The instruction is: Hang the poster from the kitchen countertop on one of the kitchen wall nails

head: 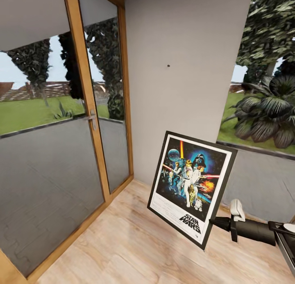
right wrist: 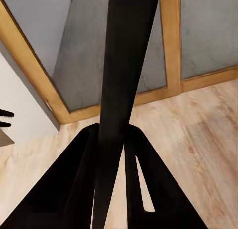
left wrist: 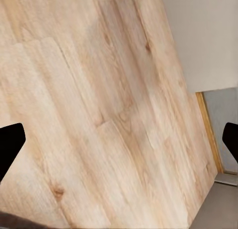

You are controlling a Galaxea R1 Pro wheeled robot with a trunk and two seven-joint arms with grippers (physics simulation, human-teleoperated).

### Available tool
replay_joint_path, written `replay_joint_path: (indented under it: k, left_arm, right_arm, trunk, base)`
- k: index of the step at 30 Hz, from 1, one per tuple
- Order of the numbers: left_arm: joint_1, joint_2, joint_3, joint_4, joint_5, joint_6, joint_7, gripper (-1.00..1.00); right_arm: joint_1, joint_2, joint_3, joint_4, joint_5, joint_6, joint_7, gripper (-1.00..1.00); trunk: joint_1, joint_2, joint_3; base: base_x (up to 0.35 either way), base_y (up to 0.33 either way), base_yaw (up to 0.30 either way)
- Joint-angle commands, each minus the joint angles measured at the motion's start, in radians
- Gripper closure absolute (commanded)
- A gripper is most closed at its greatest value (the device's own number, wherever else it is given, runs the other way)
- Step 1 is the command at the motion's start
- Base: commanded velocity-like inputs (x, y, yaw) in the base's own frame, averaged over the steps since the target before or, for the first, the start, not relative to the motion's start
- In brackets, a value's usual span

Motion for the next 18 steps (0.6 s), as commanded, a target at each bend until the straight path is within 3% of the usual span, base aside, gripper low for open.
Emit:
replay_joint_path:
  k: [1,11,18]
  left_arm:
    - [-0.001,0.001,-0.008,0.000,0.006,-0.006,-0.001,-1.00]
    - [-0.001,0.000,-0.009,0.000,0.006,-0.006,-0.001,-1.00]
    - [-0.001,0.000,-0.009,0.000,0.006,-0.006,-0.001,-1.00]
  right_arm:
    - [-0.001,0.001,-0.001,-0.001,0.000,0.015,0.007,1.00]
    - [-0.001,0.001,-0.001,-0.001,0.000,0.015,0.008,1.00]
    - [-0.001,0.001,-0.001,-0.001,0.000,0.015,0.007,1.00]
  trunk:
    - [0.001,-0.002,-0.001]
    - [0.001,-0.002,-0.001]
    - [0.001,-0.002,-0.001]
  base:
    - [0.325,0.130,0.000]
    - [0.317,0.177,-0.035]
    - [0.296,0.227,-0.193]
